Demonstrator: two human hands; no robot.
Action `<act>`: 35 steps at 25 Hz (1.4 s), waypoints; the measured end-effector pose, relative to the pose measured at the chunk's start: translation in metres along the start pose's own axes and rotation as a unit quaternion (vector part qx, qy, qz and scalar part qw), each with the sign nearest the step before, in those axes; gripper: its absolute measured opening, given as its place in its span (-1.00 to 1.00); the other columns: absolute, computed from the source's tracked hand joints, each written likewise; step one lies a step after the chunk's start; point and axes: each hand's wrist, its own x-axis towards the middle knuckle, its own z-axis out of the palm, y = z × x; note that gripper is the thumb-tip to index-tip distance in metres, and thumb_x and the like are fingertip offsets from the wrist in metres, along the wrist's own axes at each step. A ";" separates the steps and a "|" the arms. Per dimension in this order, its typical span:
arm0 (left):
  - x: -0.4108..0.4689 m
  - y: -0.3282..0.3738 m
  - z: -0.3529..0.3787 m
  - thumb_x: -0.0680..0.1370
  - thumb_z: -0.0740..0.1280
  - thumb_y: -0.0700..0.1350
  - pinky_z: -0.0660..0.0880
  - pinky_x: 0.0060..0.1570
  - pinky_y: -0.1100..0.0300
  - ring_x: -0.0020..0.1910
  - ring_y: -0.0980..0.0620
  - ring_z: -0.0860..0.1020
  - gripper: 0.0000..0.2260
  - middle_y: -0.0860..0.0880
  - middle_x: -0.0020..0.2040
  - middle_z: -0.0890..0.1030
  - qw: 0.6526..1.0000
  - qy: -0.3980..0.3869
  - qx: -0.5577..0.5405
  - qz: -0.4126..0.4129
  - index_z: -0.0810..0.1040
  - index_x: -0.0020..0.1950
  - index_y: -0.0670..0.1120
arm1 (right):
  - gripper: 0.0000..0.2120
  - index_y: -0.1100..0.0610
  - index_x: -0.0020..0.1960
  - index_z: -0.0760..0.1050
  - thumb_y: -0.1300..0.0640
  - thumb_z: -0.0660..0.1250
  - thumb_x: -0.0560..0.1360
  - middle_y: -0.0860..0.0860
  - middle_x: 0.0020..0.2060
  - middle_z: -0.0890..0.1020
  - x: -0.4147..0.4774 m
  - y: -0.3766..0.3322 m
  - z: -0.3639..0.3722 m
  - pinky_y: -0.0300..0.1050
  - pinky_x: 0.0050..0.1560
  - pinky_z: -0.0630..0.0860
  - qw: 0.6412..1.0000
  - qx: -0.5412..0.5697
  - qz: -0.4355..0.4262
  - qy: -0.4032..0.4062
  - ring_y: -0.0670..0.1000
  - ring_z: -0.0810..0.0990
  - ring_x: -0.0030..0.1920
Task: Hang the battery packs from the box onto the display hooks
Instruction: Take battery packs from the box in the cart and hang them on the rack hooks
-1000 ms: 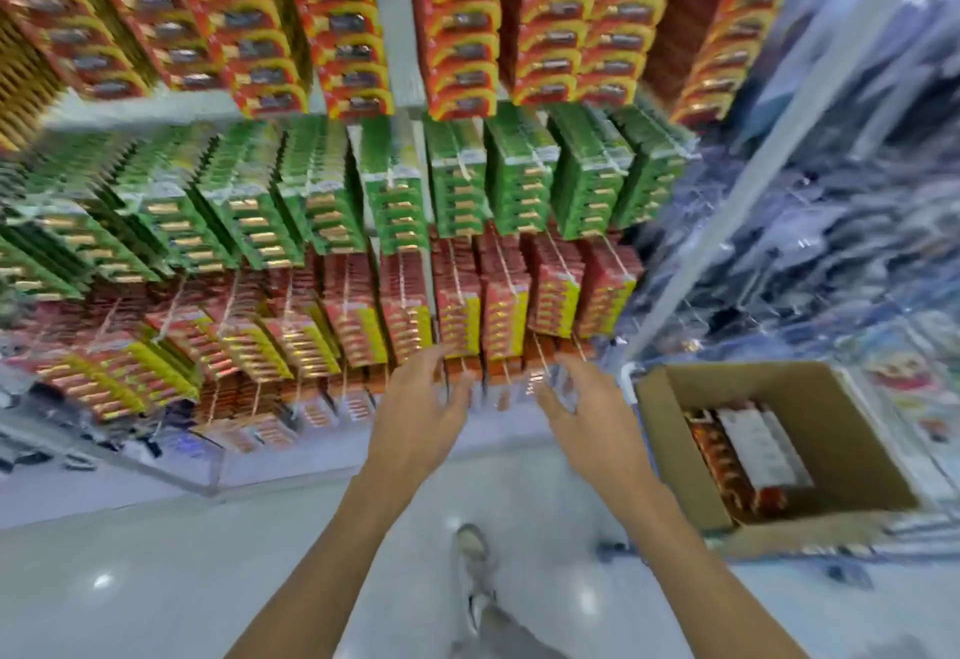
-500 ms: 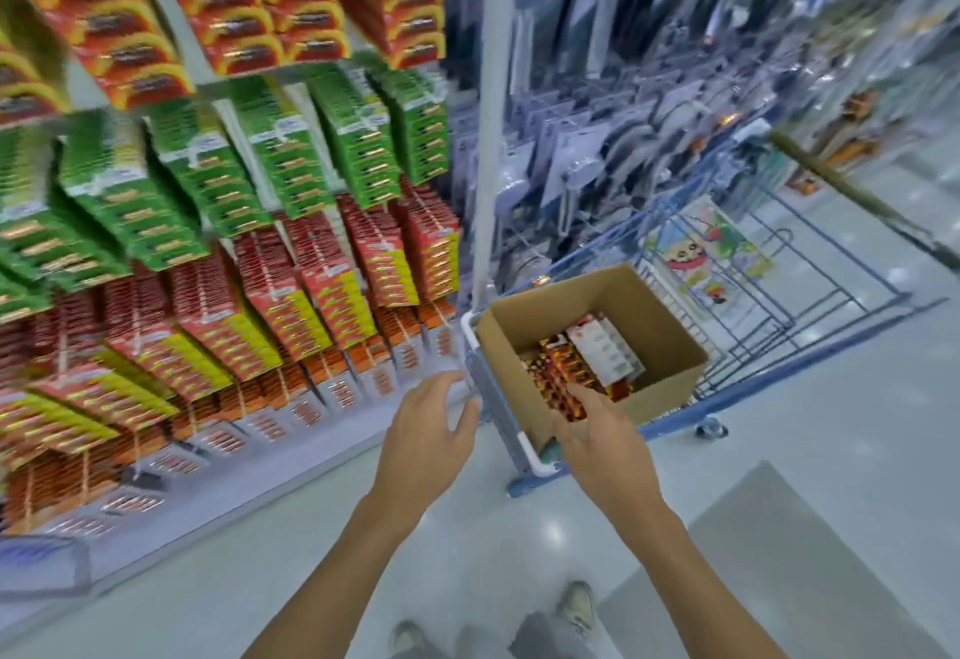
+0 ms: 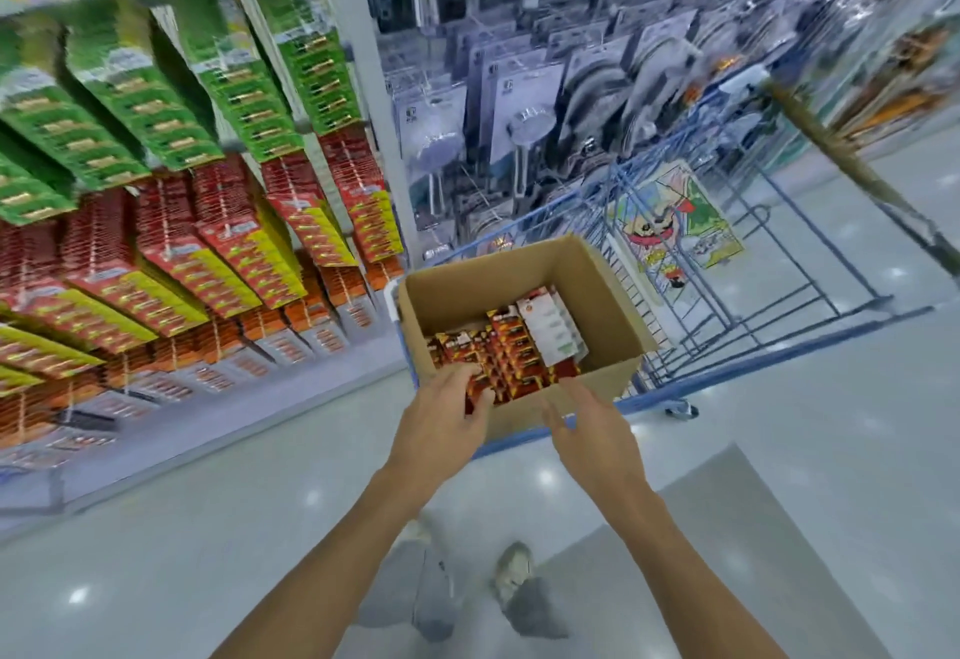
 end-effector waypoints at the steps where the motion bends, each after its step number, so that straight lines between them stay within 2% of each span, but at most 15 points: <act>1: 0.007 0.001 0.004 0.69 0.23 0.10 0.53 0.21 -0.01 0.32 -0.04 0.49 -0.65 0.02 0.37 0.54 1.000 -0.001 0.002 -0.006 0.46 0.43 -0.01 | -0.54 0.02 0.56 0.32 -0.06 0.23 0.69 0.06 0.45 0.51 0.009 0.002 -0.002 0.05 0.24 0.50 1.000 0.001 -0.002 -0.005 0.17 0.52 0.37; 7: 0.065 -0.006 0.021 0.69 0.22 0.07 0.50 0.25 0.03 0.32 -0.05 0.50 -0.66 -0.01 0.36 0.54 0.999 -0.023 0.039 -0.015 0.47 0.41 -0.04 | -0.53 0.05 0.52 0.36 -0.10 0.24 0.68 0.02 0.46 0.48 0.068 0.004 -0.002 0.04 0.24 0.50 1.000 -0.008 0.009 -0.021 0.12 0.56 0.32; 11: 0.104 -0.019 0.041 0.70 0.18 0.07 0.45 0.36 0.04 0.40 -0.04 0.44 -0.63 -0.01 0.42 0.51 0.994 -0.064 0.082 -0.030 0.43 0.46 -0.03 | -0.59 0.06 0.45 0.41 -0.08 0.26 0.67 0.01 0.35 0.56 0.115 0.008 0.005 0.03 0.23 0.52 0.999 -0.029 0.013 -0.032 0.08 0.50 0.32; 15: 0.133 -0.029 0.067 0.71 0.17 0.07 0.43 0.42 0.01 0.46 -0.07 0.39 -0.59 -0.03 0.47 0.47 0.987 -0.097 0.093 -0.084 0.38 0.53 -0.04 | -0.60 0.06 0.43 0.42 -0.08 0.27 0.66 0.01 0.30 0.58 0.159 0.014 0.017 0.02 0.23 0.51 0.996 -0.047 0.019 -0.069 0.09 0.51 0.31; 18: 0.162 -0.036 0.095 0.70 0.19 0.07 0.46 0.39 -0.02 0.46 -0.09 0.40 -0.58 -0.06 0.47 0.46 0.977 -0.127 0.080 -0.151 0.37 0.53 -0.04 | -0.59 0.06 0.45 0.40 -0.08 0.25 0.67 0.04 0.31 0.57 0.202 0.026 0.032 0.00 0.22 0.50 0.989 -0.072 0.020 -0.128 0.11 0.51 0.33; 21: 0.192 -0.043 0.122 0.69 0.23 0.05 0.49 0.34 -0.05 0.44 -0.13 0.42 -0.61 -0.09 0.42 0.48 0.962 -0.144 0.062 -0.224 0.38 0.49 -0.06 | -0.65 0.07 0.38 0.42 -0.06 0.27 0.66 0.06 0.23 0.59 0.244 0.040 0.051 -0.01 0.15 0.51 0.980 -0.078 0.022 -0.184 0.12 0.56 0.26; 26: 0.226 -0.070 0.162 0.67 0.27 0.04 0.54 0.25 -0.08 0.35 -0.16 0.47 -0.65 -0.12 0.33 0.52 0.931 -0.143 0.038 -0.334 0.42 0.41 -0.06 | -0.62 0.08 0.41 0.40 -0.03 0.28 0.65 0.08 0.22 0.58 0.302 0.058 0.094 0.02 0.19 0.51 0.965 -0.102 0.014 -0.241 0.14 0.56 0.27; 30: 0.239 -0.096 0.194 0.65 0.33 0.03 0.57 0.22 -0.10 0.32 -0.18 0.51 -0.57 -0.14 0.34 0.51 0.909 -0.124 0.019 -0.397 0.38 0.46 -0.09 | -0.58 0.10 0.43 0.34 -0.02 0.28 0.64 0.12 0.26 0.55 0.336 0.069 0.129 0.08 0.21 0.53 0.956 -0.127 0.019 -0.264 0.16 0.56 0.26; 33: 0.248 -0.109 0.215 0.63 0.36 0.05 0.57 0.15 -0.05 0.32 -0.21 0.51 -0.46 -0.18 0.41 0.42 0.901 -0.097 0.018 -0.423 0.26 0.53 -0.08 | -0.44 0.09 0.54 0.21 0.00 0.31 0.62 0.13 0.36 0.49 0.350 0.077 0.156 0.13 0.29 0.52 0.950 -0.138 0.020 -0.278 0.18 0.53 0.32; 35: 0.253 -0.115 0.227 0.61 0.39 0.10 0.54 0.19 -0.08 0.38 -0.24 0.44 -0.43 -0.19 0.46 0.36 0.898 -0.058 0.032 -0.435 0.26 0.50 -0.09 | -0.37 0.09 0.57 0.16 0.02 0.35 0.60 0.15 0.41 0.43 0.353 0.083 0.173 0.18 0.34 0.50 0.954 -0.140 0.017 -0.264 0.21 0.50 0.36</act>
